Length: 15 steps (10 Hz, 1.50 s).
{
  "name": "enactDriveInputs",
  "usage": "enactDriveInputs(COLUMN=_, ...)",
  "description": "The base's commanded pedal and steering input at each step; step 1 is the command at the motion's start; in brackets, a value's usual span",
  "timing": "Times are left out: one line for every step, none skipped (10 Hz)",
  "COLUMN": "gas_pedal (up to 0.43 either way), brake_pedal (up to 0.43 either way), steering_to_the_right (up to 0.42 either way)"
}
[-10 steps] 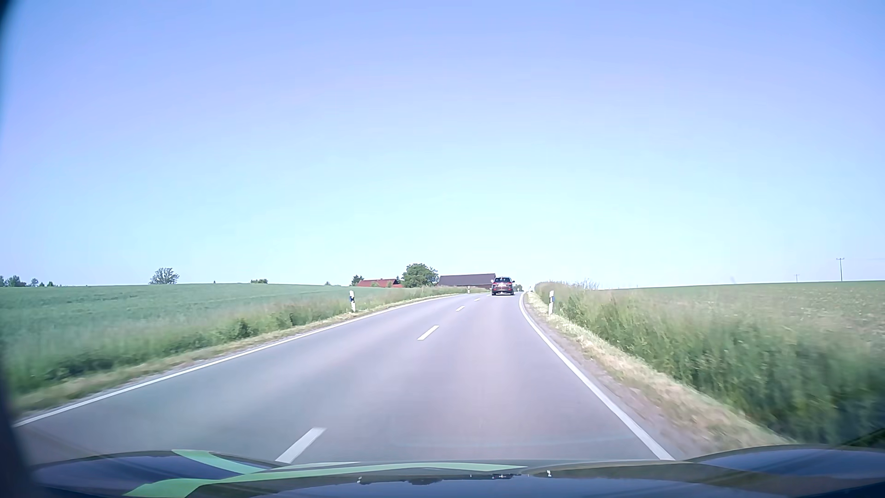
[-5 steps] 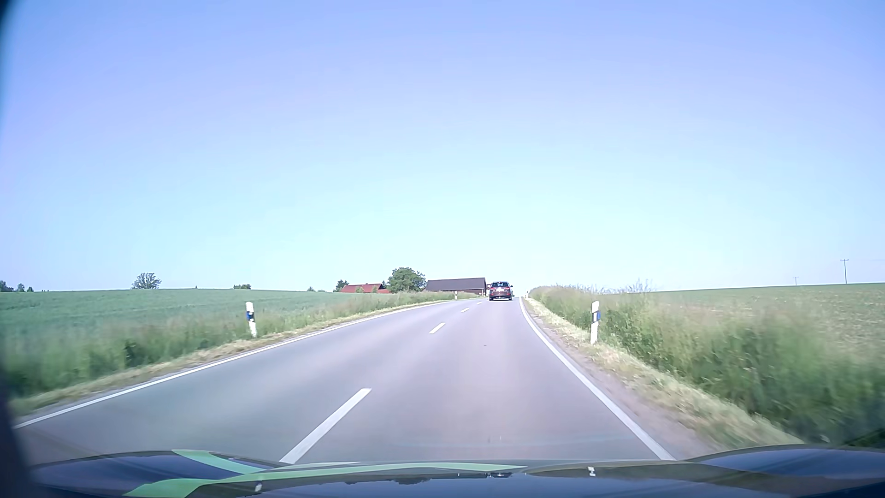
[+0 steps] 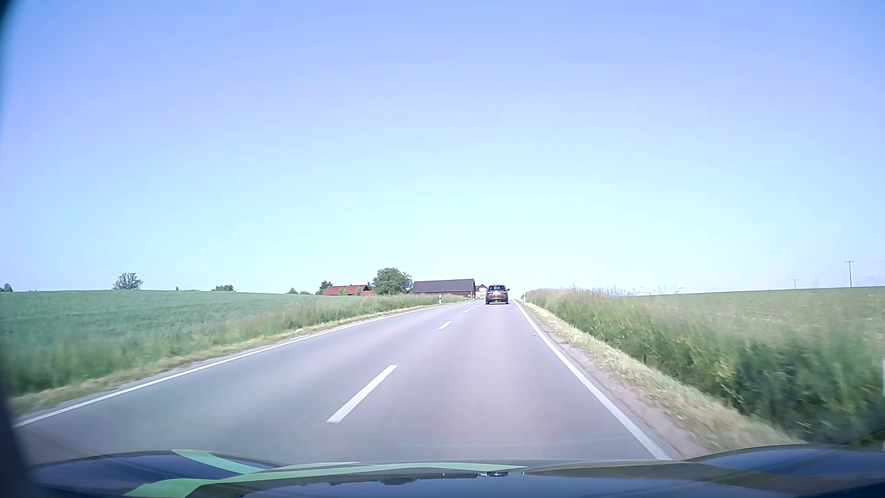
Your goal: Follow the waypoints while adhering to traffic rules and regulations
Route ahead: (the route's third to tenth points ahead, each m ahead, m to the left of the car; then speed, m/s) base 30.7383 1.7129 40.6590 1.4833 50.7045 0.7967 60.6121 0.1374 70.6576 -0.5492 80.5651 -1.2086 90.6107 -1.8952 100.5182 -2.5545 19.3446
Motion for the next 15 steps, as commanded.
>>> enactDriveInputs(gas_pedal=0.0, brake_pedal=0.0, steering_to_the_right=0.01)
enactDriveInputs(gas_pedal=0.0, brake_pedal=0.0, steering_to_the_right=0.009)
enactDriveInputs(gas_pedal=0.0, brake_pedal=0.0, steering_to_the_right=0.009)
enactDriveInputs(gas_pedal=0.0, brake_pedal=0.0, steering_to_the_right=0.009)
enactDriveInputs(gas_pedal=0.0, brake_pedal=0.0, steering_to_the_right=0.008)
enactDriveInputs(gas_pedal=0.0, brake_pedal=0.0, steering_to_the_right=0.008)
enactDriveInputs(gas_pedal=0.0, brake_pedal=0.0, steering_to_the_right=0.008)
enactDriveInputs(gas_pedal=0.02, brake_pedal=0.0, steering_to_the_right=0.008)
enactDriveInputs(gas_pedal=0.059, brake_pedal=0.0, steering_to_the_right=0.009)
enactDriveInputs(gas_pedal=0.098, brake_pedal=0.0, steering_to_the_right=0.009)
enactDriveInputs(gas_pedal=0.13, brake_pedal=0.0, steering_to_the_right=0.008)
enactDriveInputs(gas_pedal=0.138, brake_pedal=0.0, steering_to_the_right=0.008)
enactDriveInputs(gas_pedal=0.169, brake_pedal=0.0, steering_to_the_right=0.008)
enactDriveInputs(gas_pedal=0.189, brake_pedal=0.0, steering_to_the_right=0.008)
enactDriveInputs(gas_pedal=0.189, brake_pedal=0.0, steering_to_the_right=0.008)
